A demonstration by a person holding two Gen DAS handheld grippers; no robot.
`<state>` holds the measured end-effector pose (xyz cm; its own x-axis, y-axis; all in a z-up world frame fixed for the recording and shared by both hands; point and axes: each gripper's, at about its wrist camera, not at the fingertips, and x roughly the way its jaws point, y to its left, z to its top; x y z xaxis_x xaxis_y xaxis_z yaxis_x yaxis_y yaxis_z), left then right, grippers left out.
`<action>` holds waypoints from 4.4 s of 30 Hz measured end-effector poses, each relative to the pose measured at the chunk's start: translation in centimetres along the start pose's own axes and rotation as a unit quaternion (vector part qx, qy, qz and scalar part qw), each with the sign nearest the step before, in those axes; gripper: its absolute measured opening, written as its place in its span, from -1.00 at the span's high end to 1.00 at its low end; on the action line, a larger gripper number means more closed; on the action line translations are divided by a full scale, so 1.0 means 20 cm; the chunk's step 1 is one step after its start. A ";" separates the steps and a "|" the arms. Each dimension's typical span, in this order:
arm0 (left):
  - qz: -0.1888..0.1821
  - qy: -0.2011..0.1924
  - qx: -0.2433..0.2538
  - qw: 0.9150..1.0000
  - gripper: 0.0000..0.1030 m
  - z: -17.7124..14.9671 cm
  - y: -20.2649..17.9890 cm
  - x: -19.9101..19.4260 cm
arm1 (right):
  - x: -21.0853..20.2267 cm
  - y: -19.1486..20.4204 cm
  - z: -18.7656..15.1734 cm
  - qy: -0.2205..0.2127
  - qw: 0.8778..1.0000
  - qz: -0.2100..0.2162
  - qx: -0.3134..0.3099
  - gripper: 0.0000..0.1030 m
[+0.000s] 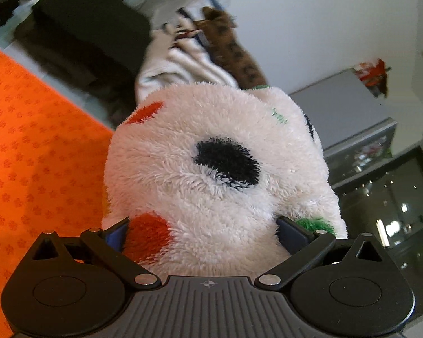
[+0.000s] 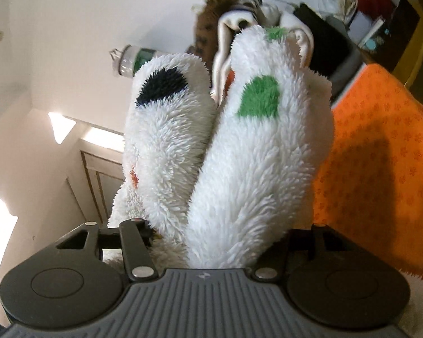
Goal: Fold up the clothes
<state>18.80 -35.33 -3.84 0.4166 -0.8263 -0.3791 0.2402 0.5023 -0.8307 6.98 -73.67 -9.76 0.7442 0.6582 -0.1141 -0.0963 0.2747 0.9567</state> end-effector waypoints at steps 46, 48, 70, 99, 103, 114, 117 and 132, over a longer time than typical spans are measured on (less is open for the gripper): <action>-0.060 0.090 -0.072 0.992 -0.94 -1.19 -0.90 1.79 | -2.22 -0.34 1.00 -0.090 0.988 -0.124 -0.002 -0.17; -0.054 0.078 -0.076 0.993 -0.94 -1.12 -0.86 1.87 | -2.12 -0.40 1.13 -0.078 0.989 -0.126 -0.007 -0.17; 0.060 0.124 -0.054 0.989 -0.66 -0.49 -0.13 3.17 | -1.05 -1.68 2.33 0.030 0.973 -0.220 -0.062 -0.19; 0.104 0.283 0.229 0.925 -0.62 -1.01 -0.69 4.04 | -1.48 -0.92 2.11 -0.058 0.873 -0.448 -0.183 -0.46; 0.093 0.272 0.211 0.934 -0.62 -0.95 -0.70 3.97 | -1.57 -0.83 2.06 -0.070 0.867 -0.456 -0.187 -0.47; 0.114 0.181 0.235 0.948 -0.74 -0.89 -0.99 3.39 | -1.73 -0.55 1.90 -0.069 0.868 -0.426 -0.245 -0.61; 0.132 0.151 0.252 0.947 -0.79 -0.97 -1.12 3.25 | -1.77 -0.47 1.83 -0.055 0.866 -0.418 -0.268 -0.69; 0.205 -0.015 0.303 0.931 -1.00 -1.24 -1.59 2.32 | -1.90 -0.10 1.44 -0.028 0.849 -0.389 -0.356 -0.94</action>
<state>8.72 -95.96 -5.07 0.6035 -0.5308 -0.5950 0.5022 0.8327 -0.2334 -2.10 -119.36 0.38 0.7942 0.0537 -0.6052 0.0788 0.9786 0.1902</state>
